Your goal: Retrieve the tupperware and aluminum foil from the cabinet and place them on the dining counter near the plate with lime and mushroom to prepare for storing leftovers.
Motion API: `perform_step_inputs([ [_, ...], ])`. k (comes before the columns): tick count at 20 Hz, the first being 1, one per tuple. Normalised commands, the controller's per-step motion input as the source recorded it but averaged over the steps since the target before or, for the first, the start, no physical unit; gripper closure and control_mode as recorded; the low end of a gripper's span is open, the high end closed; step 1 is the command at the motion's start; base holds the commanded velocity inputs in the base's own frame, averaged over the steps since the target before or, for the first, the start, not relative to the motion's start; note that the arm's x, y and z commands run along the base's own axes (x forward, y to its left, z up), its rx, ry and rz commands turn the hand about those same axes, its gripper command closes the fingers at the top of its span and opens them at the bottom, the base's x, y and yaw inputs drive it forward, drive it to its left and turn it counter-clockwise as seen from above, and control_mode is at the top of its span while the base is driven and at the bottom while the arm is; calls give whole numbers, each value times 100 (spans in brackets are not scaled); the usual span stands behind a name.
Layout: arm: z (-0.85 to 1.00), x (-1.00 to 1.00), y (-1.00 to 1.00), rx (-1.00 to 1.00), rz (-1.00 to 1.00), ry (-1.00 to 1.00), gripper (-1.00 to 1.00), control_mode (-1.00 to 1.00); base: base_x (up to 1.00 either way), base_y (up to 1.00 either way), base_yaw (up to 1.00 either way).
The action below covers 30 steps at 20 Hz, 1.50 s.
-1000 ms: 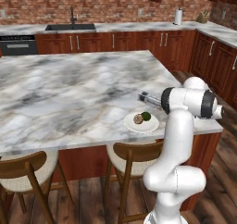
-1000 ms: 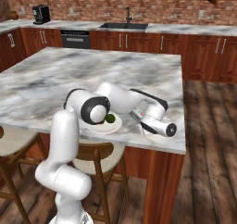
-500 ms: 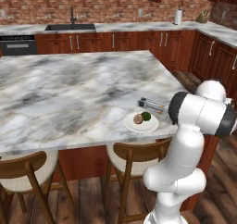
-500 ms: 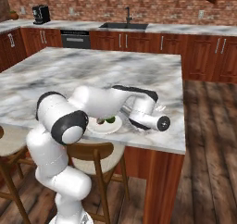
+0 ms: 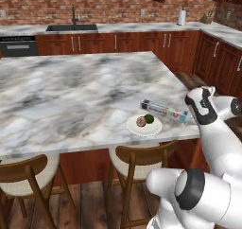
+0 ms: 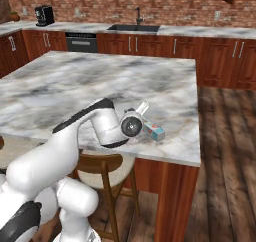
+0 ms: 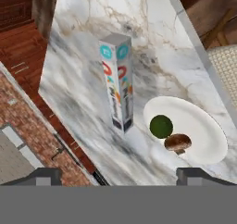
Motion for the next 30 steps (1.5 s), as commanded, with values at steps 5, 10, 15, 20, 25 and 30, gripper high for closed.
perform_step_inputs([
  [5, 100, -78, 32, -33, 0, 0, -100, -100, 0, 0, 0],
  [10, 100, -63, 15, -34, 0, 17, -100, -100, 0, 0, 0],
  [15, 100, -81, 14, -38, 0, 39, -100, -100, 0, 0, 0],
  [20, 97, -86, 8, -37, -1, 43, -100, -100, 0, 0, 0],
  [25, 71, -96, 0, -27, -1, 26, -100, -100, 0, 0, 0],
  [30, -2, -98, -3, -14, 0, 3, -100, -100, 0, 0, 0],
])
